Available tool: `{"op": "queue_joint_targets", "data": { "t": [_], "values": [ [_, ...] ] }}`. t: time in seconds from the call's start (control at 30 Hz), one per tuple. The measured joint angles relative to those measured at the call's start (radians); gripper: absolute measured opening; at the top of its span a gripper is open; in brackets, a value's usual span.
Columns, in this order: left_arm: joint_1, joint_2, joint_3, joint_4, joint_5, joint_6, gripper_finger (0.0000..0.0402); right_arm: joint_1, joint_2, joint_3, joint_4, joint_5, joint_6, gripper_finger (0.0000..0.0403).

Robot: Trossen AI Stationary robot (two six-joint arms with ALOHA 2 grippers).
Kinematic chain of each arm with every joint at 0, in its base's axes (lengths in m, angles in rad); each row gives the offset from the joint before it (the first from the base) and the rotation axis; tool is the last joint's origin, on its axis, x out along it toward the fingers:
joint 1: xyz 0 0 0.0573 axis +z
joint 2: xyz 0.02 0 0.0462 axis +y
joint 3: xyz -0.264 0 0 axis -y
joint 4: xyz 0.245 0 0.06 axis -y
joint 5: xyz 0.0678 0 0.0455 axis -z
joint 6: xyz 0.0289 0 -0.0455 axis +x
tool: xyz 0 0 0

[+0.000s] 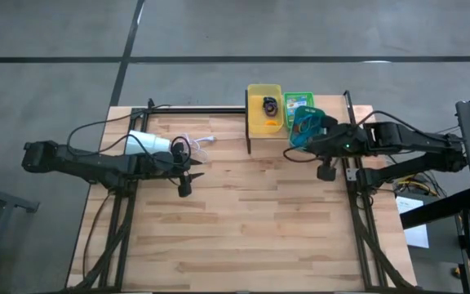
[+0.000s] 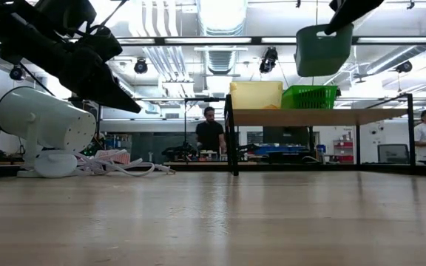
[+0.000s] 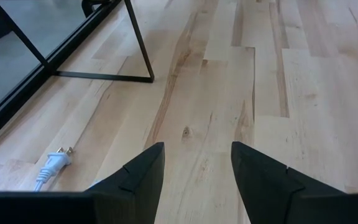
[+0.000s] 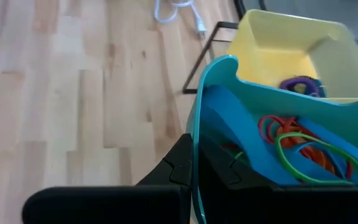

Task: Pick & Place Office Desk Supplies
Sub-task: Put the blue bin on the shelf

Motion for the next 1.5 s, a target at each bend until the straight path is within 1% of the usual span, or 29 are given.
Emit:
{"op": "queue_joint_targets", "data": {
  "t": [0.13, 0.27, 0.43, 0.5, 0.57, 0.67, 0.73, 0.9, 1.07, 1.2, 1.4, 1.5],
  "values": [
    [0.000, 0.000, 0.000, 0.000, 0.000, 0.000, 0.0190, 0.001, 0.001, -0.009, 0.016, -0.069, 0.021, 0.0008],
    [0.000, 0.000, 0.000, 0.000, 0.000, 0.000, 0.0190, 0.001, 0.001, -0.016, 0.040, -0.101, 0.021, 0.0008],
    [0.000, 0.000, 0.000, 0.000, 0.000, 0.000, 0.0190, 0.001, 0.002, -0.055, 0.092, -0.161, -0.051, 0.0008],
    [0.000, 0.000, 0.000, 0.000, 0.000, 0.000, 0.0190, 0.001, 0.002, -0.073, 0.121, -0.155, -0.066, 0.0008],
    [0.000, 0.000, 0.000, 0.000, 0.000, 0.000, 0.0190, 0.000, -0.001, -0.074, 0.139, -0.122, -0.091, 0.0008],
    [0.000, 0.000, 0.000, 0.000, 0.000, 0.000, 0.0190, -0.010, -0.007, -0.042, 0.129, -0.110, -0.150, 0.0008],
    [0.000, 0.000, 0.000, 0.000, 0.000, 0.000, 0.0190, -0.026, -0.013, -0.011, 0.119, -0.112, -0.155, 0.0008],
    [0.000, 0.000, 0.000, 0.000, 0.000, 0.000, 0.0190, -0.122, -0.014, 0.042, 0.025, -0.120, -0.183, 0.0008],
    [0.000, 0.000, 0.000, 0.000, 0.000, 0.000, 0.0190, -0.250, -0.013, 0.051, -0.009, -0.215, -0.219, 0.0008],
    [0.000, 0.000, 0.000, 0.000, 0.000, 0.000, 0.0190, -0.381, -0.013, 0.050, -0.020, -0.259, -0.267, 0.0008],
    [0.000, 0.000, 0.000, 0.000, 0.000, 0.000, 0.0190, -0.574, -0.031, 0.050, -0.021, -0.394, -0.342, 0.0008],
    [0.000, 0.000, 0.000, 0.000, 0.000, 0.000, 0.0190, -0.641, -0.038, 0.049, -0.024, -0.405, -0.389, 0.0008]
  ]
}}
